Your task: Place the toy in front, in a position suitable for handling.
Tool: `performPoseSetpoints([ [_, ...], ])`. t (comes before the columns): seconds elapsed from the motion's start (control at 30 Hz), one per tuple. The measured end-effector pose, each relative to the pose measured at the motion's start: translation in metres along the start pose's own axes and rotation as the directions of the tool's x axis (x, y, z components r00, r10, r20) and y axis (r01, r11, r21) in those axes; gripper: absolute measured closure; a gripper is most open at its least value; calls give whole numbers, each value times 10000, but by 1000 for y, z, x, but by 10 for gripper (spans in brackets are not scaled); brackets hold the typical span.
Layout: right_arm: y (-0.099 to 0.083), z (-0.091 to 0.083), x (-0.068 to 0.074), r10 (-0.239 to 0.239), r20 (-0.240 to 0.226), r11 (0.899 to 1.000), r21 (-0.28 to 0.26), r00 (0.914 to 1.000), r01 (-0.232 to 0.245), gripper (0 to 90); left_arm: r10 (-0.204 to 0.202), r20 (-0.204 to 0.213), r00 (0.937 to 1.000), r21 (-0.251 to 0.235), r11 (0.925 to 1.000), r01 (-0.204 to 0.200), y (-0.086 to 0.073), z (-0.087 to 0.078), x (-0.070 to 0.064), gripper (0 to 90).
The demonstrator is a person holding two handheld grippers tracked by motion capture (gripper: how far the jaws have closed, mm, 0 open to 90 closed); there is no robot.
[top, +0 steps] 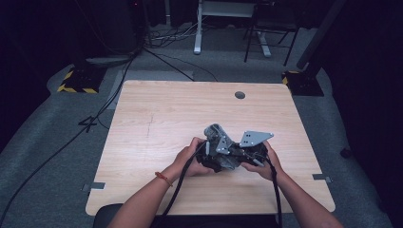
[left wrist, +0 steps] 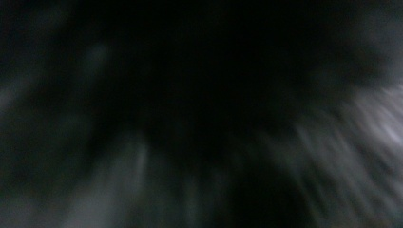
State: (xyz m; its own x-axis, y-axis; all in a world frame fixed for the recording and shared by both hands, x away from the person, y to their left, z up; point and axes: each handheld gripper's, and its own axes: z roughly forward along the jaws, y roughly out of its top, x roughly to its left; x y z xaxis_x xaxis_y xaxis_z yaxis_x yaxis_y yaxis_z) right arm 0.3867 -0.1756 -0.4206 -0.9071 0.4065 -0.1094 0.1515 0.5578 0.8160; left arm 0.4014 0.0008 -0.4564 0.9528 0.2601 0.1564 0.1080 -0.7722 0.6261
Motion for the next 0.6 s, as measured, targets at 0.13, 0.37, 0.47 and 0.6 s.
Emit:
performPoseSetpoints([
  [0.13,-1,0,-1,-152,297,9998,122,9994,148,769,-18,4,10000,23,10000,18,-1,-2,1,337],
  [0.37,-15,-11,-23,359,851,9991,196,9957,-377,771,-95,-90,9999,-136,9999,94,-3,-10,5,338],
  [0.47,-19,-12,-27,535,869,9983,172,9948,-552,772,-170,-151,9997,-316,9994,165,-5,-15,7,337],
  [0.6,-23,-11,-32,831,679,9965,67,9942,-837,771,-143,-25,9999,-587,9982,141,-7,-21,9,337],
])
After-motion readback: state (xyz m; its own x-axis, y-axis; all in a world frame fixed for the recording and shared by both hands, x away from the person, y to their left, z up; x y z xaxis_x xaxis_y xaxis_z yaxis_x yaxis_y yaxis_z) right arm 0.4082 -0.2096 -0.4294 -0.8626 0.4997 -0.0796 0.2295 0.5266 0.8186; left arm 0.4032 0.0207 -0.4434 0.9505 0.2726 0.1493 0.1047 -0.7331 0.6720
